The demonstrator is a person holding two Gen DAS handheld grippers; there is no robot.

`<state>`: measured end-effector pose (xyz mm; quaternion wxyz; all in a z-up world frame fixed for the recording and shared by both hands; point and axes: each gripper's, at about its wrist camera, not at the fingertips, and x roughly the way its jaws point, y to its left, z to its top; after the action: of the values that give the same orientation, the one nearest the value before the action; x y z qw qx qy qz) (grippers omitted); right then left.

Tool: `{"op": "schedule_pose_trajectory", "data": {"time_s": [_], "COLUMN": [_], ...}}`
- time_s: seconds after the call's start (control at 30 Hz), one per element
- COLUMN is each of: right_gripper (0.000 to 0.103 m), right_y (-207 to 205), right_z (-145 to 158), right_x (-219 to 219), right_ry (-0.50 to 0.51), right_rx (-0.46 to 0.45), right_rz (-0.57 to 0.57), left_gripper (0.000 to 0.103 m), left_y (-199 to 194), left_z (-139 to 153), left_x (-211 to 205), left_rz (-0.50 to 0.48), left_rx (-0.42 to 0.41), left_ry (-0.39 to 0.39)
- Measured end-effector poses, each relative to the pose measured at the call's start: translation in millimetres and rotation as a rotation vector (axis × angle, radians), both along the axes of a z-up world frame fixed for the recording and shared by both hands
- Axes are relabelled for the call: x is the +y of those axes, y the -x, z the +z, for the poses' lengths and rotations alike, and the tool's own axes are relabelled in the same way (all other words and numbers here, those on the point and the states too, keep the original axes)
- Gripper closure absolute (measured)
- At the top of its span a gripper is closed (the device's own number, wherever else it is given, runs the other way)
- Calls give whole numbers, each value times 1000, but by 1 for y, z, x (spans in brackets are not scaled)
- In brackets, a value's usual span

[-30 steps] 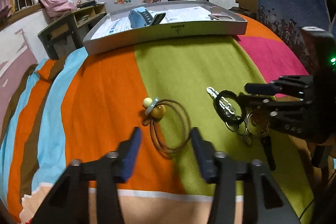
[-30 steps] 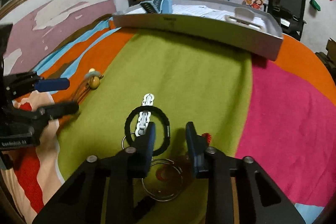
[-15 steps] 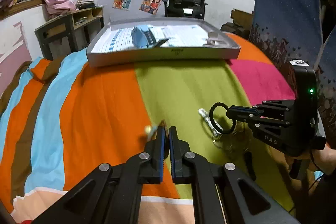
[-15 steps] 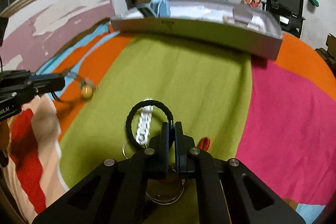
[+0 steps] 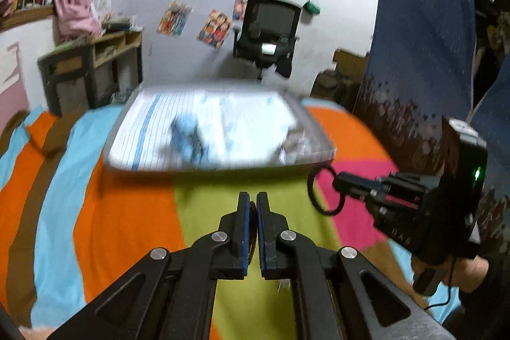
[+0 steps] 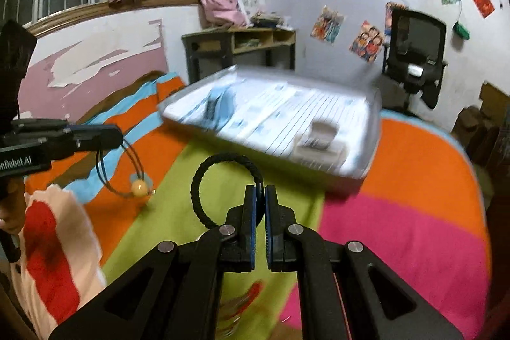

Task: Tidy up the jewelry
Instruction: 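Lower both hair ties into the tray and open both tools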

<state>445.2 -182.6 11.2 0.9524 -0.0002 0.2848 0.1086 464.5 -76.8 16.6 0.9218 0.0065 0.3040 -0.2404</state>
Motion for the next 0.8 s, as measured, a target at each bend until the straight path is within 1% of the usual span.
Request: {"op": "schedule_pose_trajectory", "data": {"time_s": [0.1,0.17,0.27,0.33,0.4,0.47,0.57,0.67,0.73,0.8], "right_gripper": [98,98,98,98,98,98,98,98,97,92], "right_y": [-20,-38,-67,-83,-92,-104,-113,-115,-116,-116], "right_z": [21,32,36,34,24,15,3,-6,-10,-12], "right_x": [-18,-32,-54,-63,-67,-70,-71,-68,-67,-68], "right_ry": [35,45,29,22,20,22,12,6,10,12], "right_rx": [-22,-25,0,16,35,61,82,94,96,96], "right_rz": [-38,-80,-144,-170,-190,-210,-218,-218,-218,-217], "left_gripper": [98,98,98,98,98,98,98,98,98,97], "left_y": [-32,-50,-82,-97,-112,-126,-136,-140,-139,-137], "left_z": [22,29,30,24,13,-1,-18,-32,-37,-39], "left_x": [-14,-21,-34,-41,-50,-59,-67,-67,-65,-66], "left_rz": [-2,-5,-3,0,12,26,43,59,77,95], "left_rx": [-40,-42,-31,-19,2,25,55,84,87,89], "left_ry": [54,100,164,185,180,156,136,138,131,104]}}
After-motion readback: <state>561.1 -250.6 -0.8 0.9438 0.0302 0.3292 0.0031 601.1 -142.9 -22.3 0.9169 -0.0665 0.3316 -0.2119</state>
